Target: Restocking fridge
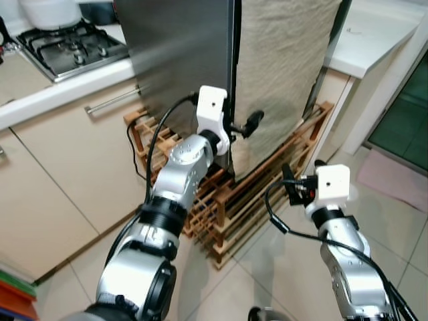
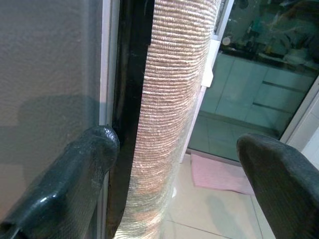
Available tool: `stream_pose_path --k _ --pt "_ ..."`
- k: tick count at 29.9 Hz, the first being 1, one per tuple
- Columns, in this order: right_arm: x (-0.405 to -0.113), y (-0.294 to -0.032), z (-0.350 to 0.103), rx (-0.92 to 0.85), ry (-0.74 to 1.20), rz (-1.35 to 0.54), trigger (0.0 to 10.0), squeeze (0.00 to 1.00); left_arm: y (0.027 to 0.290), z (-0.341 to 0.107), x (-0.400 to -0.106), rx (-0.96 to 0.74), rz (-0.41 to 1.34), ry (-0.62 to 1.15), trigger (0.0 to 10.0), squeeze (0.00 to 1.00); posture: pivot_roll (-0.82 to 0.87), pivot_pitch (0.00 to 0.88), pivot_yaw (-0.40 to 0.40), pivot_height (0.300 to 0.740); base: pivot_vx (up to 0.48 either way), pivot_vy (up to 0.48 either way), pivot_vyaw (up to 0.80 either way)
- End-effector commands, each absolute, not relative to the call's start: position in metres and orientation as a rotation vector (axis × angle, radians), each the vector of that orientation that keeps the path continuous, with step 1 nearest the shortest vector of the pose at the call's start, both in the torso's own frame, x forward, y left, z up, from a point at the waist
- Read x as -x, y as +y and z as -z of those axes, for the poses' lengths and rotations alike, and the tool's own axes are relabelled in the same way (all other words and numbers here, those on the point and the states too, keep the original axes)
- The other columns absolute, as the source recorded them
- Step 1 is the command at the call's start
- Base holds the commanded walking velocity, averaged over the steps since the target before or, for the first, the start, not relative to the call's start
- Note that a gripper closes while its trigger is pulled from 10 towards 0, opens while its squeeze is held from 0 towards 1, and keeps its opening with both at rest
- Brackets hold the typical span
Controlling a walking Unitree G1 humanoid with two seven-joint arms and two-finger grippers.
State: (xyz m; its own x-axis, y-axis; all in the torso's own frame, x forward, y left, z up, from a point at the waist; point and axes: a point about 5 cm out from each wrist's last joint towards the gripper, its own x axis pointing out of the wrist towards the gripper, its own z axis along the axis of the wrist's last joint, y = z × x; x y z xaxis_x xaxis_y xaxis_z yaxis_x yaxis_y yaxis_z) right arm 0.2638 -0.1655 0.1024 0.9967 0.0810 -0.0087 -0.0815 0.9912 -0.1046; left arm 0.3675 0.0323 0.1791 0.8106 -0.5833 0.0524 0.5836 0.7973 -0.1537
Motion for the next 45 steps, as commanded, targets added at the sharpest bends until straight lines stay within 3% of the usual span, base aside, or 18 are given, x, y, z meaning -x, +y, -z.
stream_pose_path --k 1,15,20,28,38,45 --pt "-0.262 -0.167 -0.105 0.107 -0.013 -0.07 10.0 0.0 0.02 -0.185 -0.368 0.155 0.655 -0.013 10.0 0.0 -0.16 0.0 0.041 0.74 0.0 0.0 0.0" --pt "-0.26 -0.166 -0.104 0.104 -0.011 -0.055 10.0 0.0 -0.017 -0.175 -0.357 0.204 0.737 0.064 10.0 0.0 -0.17 0.006 0.045 0.74 0.0 0.0 0.0" --pt "-0.262 -0.165 -0.104 0.105 -0.008 -0.056 10.0 0.0 -0.043 -0.19 -0.34 0.254 0.944 0.017 10.0 0.0 -0.16 0.008 0.045 0.74 0.0 0.0 0.0" --pt "-0.263 -0.163 -0.103 0.101 -0.007 -0.057 10.0 0.0 -0.063 -0.204 -0.322 0.298 1.164 -0.012 10.0 0.0 -0.17 0.006 0.052 0.74 0.0 0.0 0.0" --pt "-0.261 -0.164 -0.102 0.1 -0.005 -0.051 10.0 0.0 -0.069 -0.204 -0.311 0.321 1.237 0.002 10.0 0.0 -0.17 0.009 0.047 0.74 0.0 0.0 0.0" --pt "-0.262 -0.164 -0.102 0.099 -0.007 -0.046 10.0 0.0 -0.055 -0.201 -0.318 0.256 1.159 -0.023 10.0 0.0 -0.17 0.003 0.048 0.74 0.0 0.0 0.0"
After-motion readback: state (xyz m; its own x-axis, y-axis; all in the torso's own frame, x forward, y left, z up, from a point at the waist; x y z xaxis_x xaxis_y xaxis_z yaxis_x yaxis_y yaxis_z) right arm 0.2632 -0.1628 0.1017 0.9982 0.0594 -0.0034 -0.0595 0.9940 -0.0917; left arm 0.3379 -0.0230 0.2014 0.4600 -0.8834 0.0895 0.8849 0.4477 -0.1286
